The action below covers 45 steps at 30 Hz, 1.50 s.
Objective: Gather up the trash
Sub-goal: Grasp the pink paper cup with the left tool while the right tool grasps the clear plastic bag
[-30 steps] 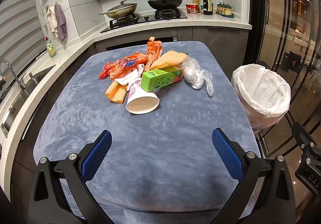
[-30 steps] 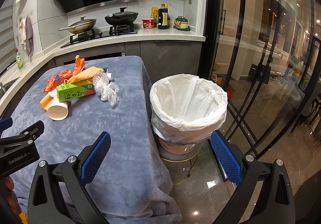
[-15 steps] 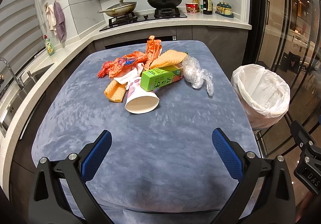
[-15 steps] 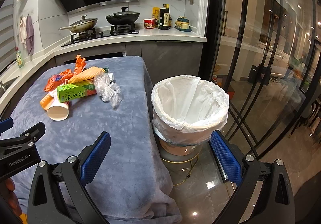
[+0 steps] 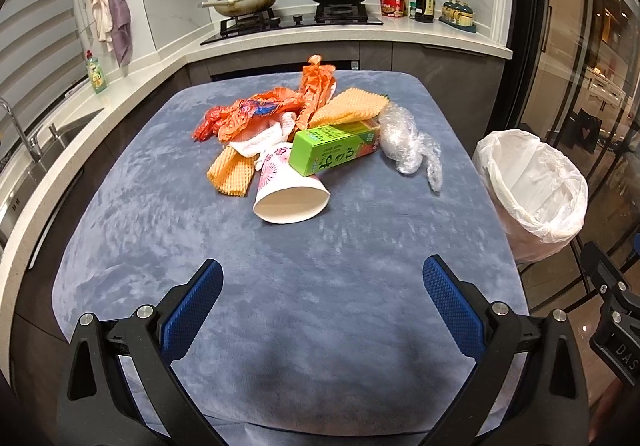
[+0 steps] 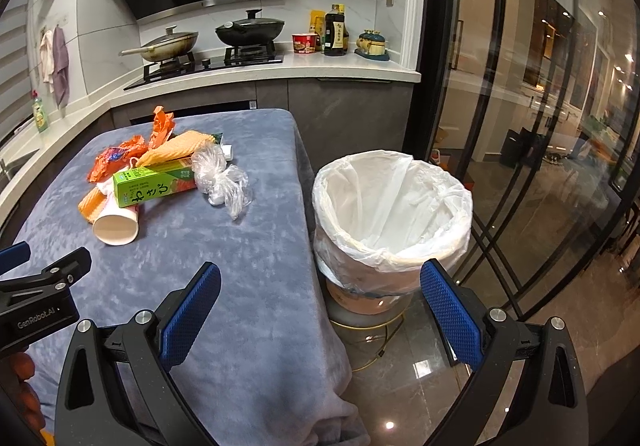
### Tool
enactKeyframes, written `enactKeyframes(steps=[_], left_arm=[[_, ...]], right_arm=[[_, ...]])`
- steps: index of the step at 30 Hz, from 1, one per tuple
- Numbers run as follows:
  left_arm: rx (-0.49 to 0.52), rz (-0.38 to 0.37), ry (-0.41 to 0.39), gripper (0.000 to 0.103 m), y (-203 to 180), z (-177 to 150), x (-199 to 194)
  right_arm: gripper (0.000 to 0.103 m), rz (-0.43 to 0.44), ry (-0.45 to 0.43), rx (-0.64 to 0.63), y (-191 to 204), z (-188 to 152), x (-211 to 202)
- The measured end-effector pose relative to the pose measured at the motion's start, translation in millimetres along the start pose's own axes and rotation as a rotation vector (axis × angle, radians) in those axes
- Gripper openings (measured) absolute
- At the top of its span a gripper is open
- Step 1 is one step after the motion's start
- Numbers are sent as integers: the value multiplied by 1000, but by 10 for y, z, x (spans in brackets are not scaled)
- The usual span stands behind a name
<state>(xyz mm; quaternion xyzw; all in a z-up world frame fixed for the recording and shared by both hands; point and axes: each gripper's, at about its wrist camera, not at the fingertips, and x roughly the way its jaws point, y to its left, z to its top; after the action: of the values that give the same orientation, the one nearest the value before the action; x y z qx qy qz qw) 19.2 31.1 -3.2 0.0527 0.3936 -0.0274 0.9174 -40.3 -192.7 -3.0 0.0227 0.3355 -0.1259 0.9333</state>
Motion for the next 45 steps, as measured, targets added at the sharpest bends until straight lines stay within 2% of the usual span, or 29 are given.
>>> enactKeyframes(steps=[10, 21, 30, 36, 40, 45], left_arm=[[-39, 7, 37, 96, 312, 233, 453], [-92, -19, 69, 96, 665, 483, 1008], [-138, -35, 84, 96, 882, 672, 1366], [-176, -40, 85, 96, 996, 747, 1514], [-165, -55, 94, 96, 962, 736, 1584], [-165, -78, 93, 96, 917, 702, 1585]], right_arm=[[96, 66, -3, -24, 421, 270, 480], [93, 141, 2, -50, 957, 586, 1265], [78, 173, 91, -19, 1115, 715, 1951], [61, 209, 142, -2, 1172, 727, 2230], [42, 234, 150, -25, 1277, 731, 2287], [27, 249, 137, -59, 1361, 723, 2239]])
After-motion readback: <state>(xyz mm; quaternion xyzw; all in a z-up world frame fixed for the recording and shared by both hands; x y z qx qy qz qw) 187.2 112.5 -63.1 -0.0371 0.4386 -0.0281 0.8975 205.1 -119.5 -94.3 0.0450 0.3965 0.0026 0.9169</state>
